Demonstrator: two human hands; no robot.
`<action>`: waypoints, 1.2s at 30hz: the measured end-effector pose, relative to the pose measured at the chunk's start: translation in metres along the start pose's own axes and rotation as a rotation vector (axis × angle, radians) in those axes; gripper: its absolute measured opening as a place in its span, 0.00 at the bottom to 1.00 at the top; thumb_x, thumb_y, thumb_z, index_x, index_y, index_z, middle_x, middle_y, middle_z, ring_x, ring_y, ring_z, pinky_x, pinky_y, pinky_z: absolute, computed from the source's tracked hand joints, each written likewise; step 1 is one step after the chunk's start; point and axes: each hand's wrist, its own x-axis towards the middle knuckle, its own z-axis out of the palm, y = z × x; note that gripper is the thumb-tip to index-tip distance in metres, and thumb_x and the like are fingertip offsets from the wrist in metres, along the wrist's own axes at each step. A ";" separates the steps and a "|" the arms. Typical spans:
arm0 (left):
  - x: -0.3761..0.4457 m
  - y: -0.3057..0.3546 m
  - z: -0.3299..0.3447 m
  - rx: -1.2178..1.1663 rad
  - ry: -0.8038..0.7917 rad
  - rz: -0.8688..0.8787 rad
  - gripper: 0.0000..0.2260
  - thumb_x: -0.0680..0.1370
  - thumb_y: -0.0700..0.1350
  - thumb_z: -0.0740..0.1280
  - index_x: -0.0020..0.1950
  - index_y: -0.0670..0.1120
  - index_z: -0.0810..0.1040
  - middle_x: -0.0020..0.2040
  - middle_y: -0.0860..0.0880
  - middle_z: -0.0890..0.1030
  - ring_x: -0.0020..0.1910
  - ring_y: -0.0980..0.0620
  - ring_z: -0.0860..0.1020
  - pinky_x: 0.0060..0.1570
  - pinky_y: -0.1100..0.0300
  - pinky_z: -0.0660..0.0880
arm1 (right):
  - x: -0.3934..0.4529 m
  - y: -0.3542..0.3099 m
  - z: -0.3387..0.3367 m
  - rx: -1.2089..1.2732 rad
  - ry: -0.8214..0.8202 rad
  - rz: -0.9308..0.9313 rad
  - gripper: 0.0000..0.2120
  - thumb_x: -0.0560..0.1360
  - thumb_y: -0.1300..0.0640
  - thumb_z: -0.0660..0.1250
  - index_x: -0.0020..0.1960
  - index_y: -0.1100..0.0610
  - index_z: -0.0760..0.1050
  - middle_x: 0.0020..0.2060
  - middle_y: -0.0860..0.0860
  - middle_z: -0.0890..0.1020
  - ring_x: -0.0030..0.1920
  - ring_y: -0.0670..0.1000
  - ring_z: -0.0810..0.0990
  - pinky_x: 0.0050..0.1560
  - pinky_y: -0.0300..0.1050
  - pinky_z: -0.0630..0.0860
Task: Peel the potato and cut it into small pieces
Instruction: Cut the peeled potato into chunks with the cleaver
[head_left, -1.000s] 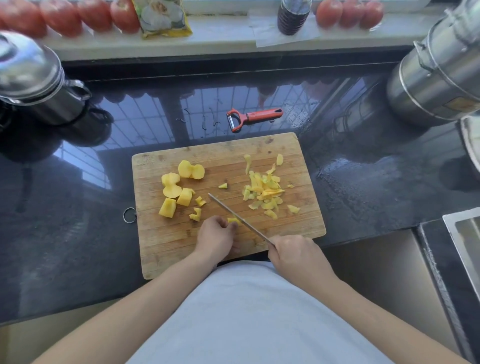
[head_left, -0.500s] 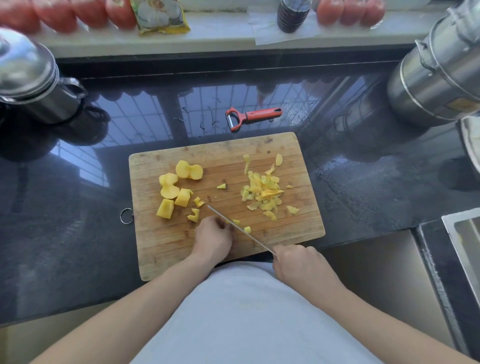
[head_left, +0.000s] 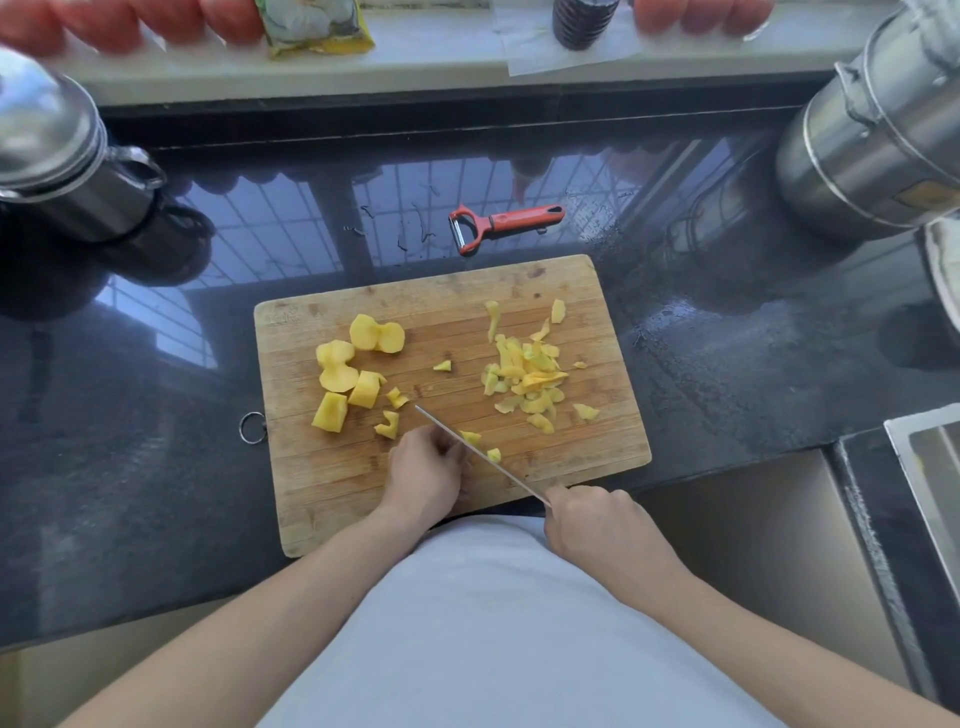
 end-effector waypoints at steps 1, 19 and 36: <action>0.001 0.001 -0.001 -0.002 -0.008 -0.010 0.10 0.81 0.40 0.66 0.43 0.42 0.84 0.35 0.47 0.86 0.34 0.45 0.85 0.40 0.45 0.85 | 0.000 -0.001 0.002 -0.028 -0.022 0.006 0.14 0.65 0.60 0.76 0.33 0.55 0.70 0.25 0.53 0.77 0.23 0.60 0.77 0.24 0.41 0.54; 0.009 0.007 -0.003 -0.028 -0.093 -0.064 0.15 0.70 0.50 0.63 0.42 0.43 0.85 0.35 0.43 0.86 0.33 0.40 0.86 0.35 0.41 0.85 | 0.007 -0.014 -0.021 0.082 -0.093 -0.044 0.06 0.79 0.63 0.55 0.45 0.55 0.65 0.46 0.55 0.82 0.47 0.61 0.83 0.35 0.47 0.65; 0.029 -0.007 0.013 -0.120 -0.106 -0.244 0.16 0.72 0.48 0.63 0.49 0.38 0.82 0.39 0.38 0.85 0.36 0.37 0.84 0.43 0.40 0.84 | 0.003 -0.005 -0.009 0.046 0.115 -0.011 0.17 0.50 0.65 0.79 0.28 0.54 0.71 0.21 0.49 0.71 0.16 0.55 0.72 0.23 0.38 0.53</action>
